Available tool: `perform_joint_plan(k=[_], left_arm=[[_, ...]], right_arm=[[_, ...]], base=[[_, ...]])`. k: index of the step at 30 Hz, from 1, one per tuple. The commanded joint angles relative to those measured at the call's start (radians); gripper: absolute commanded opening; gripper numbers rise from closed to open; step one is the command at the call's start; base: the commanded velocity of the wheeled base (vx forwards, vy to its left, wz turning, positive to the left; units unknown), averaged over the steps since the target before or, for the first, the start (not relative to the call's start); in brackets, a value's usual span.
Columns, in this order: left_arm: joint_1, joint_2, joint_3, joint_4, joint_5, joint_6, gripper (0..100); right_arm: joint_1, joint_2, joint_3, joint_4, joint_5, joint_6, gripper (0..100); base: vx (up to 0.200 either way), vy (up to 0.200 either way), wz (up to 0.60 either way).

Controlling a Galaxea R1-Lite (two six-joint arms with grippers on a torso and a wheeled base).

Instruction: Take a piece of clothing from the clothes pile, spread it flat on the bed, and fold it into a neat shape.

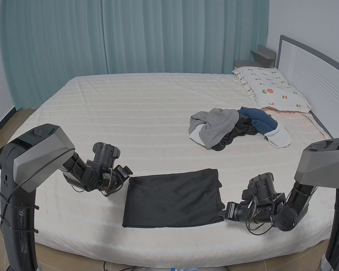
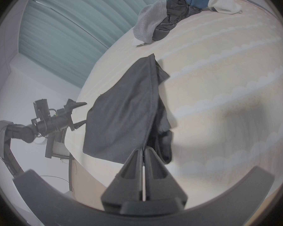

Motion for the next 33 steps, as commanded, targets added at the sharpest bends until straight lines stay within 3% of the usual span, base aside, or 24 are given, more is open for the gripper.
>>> perform_joint_plan(k=[1,13,14,21,26,29,33], left_arm=[[0.0,-0.001,0.0,0.001,0.001,0.001,100],[0.0,-0.014,0.003,0.01,-0.002,-0.002,100],[0.0,-0.014,0.003,0.01,-0.002,-0.002,100],[0.011,-0.044,0.035,0.002,-0.048,0.003,100],[0.009,-0.116,0.135,-0.004,-0.214,0.053,100],[0.008,-0.124,0.184,-0.008,-0.26,0.133,100],[-0.004,-0.115,0.23,-0.059,-0.262,0.2,100]], right_arm=[[-0.007,0.001,0.029,-0.003,0.0,-0.022,0],[-0.01,-0.001,0.053,-0.004,0.0,-0.028,0],[-0.01,-0.001,0.053,-0.004,0.0,-0.028,100],[-0.024,-0.038,0.058,-0.006,0.002,-0.018,100],[-0.087,-0.079,0.087,-0.012,0.009,-0.011,100],[-0.13,-0.078,0.133,-0.073,0.014,0.009,100],[-0.177,-0.061,0.211,-0.263,0.052,0.111,100]], base=[[0.0,0.0,0.0],[0.0,0.0,0.0],[0.0,0.0,0.0],[0.0,0.0,0.0],[0.0,0.0,0.0],[0.0,0.0,0.0],[0.0,0.0,0.0]])
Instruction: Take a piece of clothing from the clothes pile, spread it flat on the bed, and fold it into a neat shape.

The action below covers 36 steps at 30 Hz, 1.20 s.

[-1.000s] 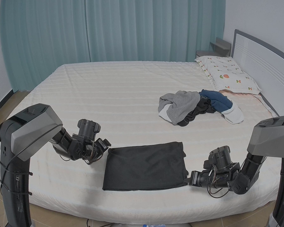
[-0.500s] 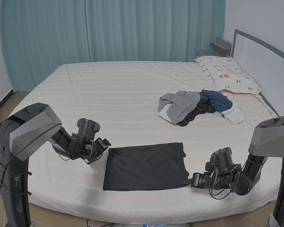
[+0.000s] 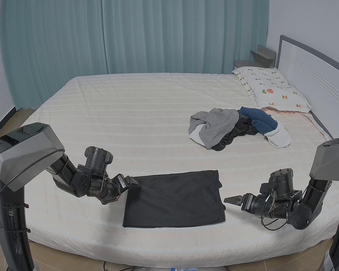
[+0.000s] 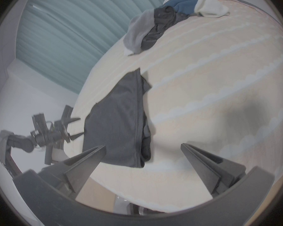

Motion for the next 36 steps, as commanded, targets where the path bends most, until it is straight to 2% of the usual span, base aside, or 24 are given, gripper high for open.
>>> perform_joint_plan(k=[1,4,8,15,21,36], left_arm=[[-0.019,-0.016,0.073,-0.057,-0.012,0.061,100],[-0.027,-0.01,0.098,-0.116,-0.015,0.07,100],[-0.054,-0.006,0.103,-0.171,-0.015,0.072,100],[-0.073,0.035,0.109,-0.205,-0.004,0.153,100],[-0.073,0.035,0.11,-0.211,-0.003,0.153,100],[-0.073,0.053,0.124,-0.297,0.004,0.156,100]], right_arm=[[-0.072,0.015,0.103,-0.171,0.042,0.103,100],[-0.095,0.081,0.138,-0.317,0.06,0.141,100],[-0.108,0.141,0.162,-0.398,0.079,0.147,100],[-0.118,0.158,0.165,-0.406,0.09,0.178,100],[-0.126,0.155,0.164,-0.407,0.12,0.227,100],[-0.126,0.155,0.165,-0.407,0.123,0.23,100]], base=[[0.0,0.0,0.0],[0.0,0.0,0.0],[0.0,0.0,0.0],[0.0,0.0,0.0],[0.0,0.0,0.0],[0.0,0.0,0.0]])
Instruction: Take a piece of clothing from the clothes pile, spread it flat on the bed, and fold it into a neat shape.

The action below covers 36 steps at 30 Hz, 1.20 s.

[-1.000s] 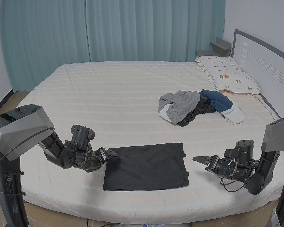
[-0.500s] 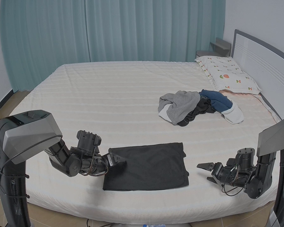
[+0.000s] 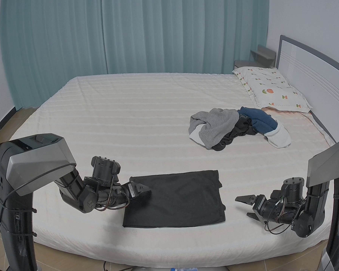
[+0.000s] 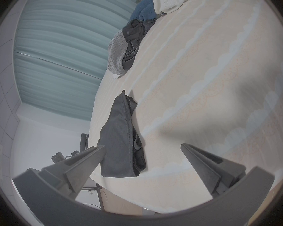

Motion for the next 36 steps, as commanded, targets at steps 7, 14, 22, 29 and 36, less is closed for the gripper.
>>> perform_joint_plan(k=[7,14,22,29,36], left_arm=[[-0.001,0.006,0.01,0.001,0.012,-0.009,0],[-0.001,0.001,0.017,0.001,0.048,-0.011,0],[-0.001,-0.008,0.034,0.002,0.048,-0.012,0],[0.0,-0.011,0.036,0.002,0.045,-0.011,0],[0.0,-0.017,0.037,0.01,0.046,-0.011,0]], right_arm=[[0.002,0.002,0.001,-0.001,0.0,0.0,100],[0.002,0.002,0.001,-0.001,0.0,0.0,100],[0.003,0.004,0.001,-0.001,-0.001,0.0,100],[0.003,0.004,0.003,-0.001,-0.001,0.0,100],[0.003,0.004,0.003,-0.001,-0.001,-0.002,100]], base=[[0.0,0.0,0.0],[0.0,0.0,0.0],[0.0,0.0,0.0],[0.0,0.0,0.0],[0.0,0.057,0.0]])
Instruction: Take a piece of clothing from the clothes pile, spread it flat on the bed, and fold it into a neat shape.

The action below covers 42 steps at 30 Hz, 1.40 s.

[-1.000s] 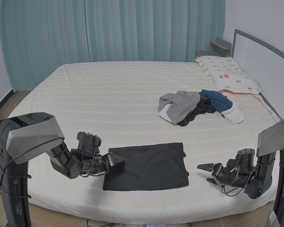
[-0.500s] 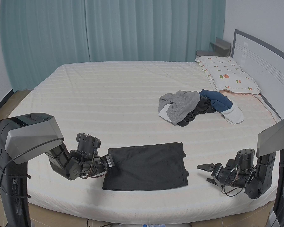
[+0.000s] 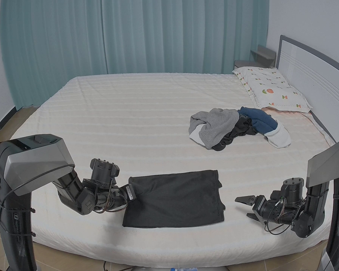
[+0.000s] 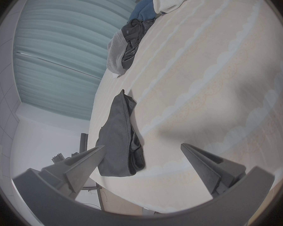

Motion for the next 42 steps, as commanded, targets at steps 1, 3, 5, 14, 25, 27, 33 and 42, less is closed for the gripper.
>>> perform_joint_plan(k=[1,3,5,14,25,27,33,42], left_arm=[[-0.001,-0.003,0.002,0.0,0.0,0.0,0],[-0.001,-0.005,0.002,0.0,0.0,0.0,0],[0.001,-0.012,0.004,0.002,0.0,-0.001,0],[0.01,-0.025,0.01,0.003,0.002,0.0,0],[0.01,-0.029,0.011,0.005,0.005,0.002,0],[0.01,-0.029,0.016,0.003,0.005,0.002,0],[0.002,-0.026,0.019,0.003,0.005,0.002,0],[-0.001,-0.025,0.024,0.003,0.005,0.002,0]], right_arm=[[0.001,0.001,0.0,0.0,0.0,0.0,100],[0.001,0.001,0.0,0.0,0.0,0.0,100],[0.001,0.001,0.0,0.0,0.0,0.0,100],[0.002,0.003,0.0,0.0,0.0,0.0,100],[0.005,0.003,-0.002,-0.002,-0.001,0.0,100],[0.005,0.004,-0.002,-0.002,-0.003,0.0,100],[0.008,0.004,-0.002,-0.002,-0.006,0.0,100],[0.007,0.004,-0.002,-0.002,-0.006,0.0,100]], base=[[0.0,0.2,0.0],[0.0,0.2,0.0],[0.0,0.2,0.0],[0.0,0.2,0.0],[0.0,0.2,0.0],[0.0,0.2,0.0],[0.0,0.033,0.0],[-0.044,0.0,0.0]])
